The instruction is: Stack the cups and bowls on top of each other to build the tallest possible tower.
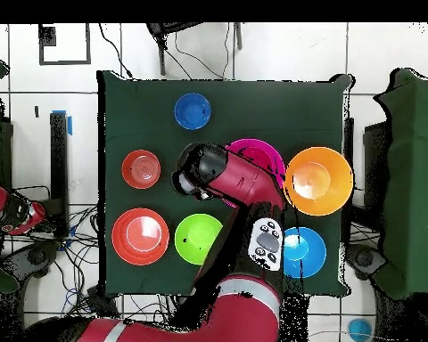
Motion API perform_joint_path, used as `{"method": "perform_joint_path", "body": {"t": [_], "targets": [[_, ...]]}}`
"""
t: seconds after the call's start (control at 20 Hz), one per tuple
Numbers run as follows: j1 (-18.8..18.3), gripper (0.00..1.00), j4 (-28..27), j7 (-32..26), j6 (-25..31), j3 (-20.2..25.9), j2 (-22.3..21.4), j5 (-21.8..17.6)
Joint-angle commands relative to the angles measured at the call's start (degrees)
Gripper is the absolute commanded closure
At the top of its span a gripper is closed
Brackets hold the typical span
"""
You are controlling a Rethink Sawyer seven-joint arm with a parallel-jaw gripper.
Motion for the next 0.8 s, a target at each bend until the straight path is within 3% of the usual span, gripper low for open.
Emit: {"method": "perform_joint_path", "body": {"t": [0.05,0.8], "targets": [[0.71,0.00,-0.13,5.02,3.26,4.99,4.79,-2.22],[0.37,0.00,-0.97,5.57,3.49,4.05,7.49,-1.95]]}}
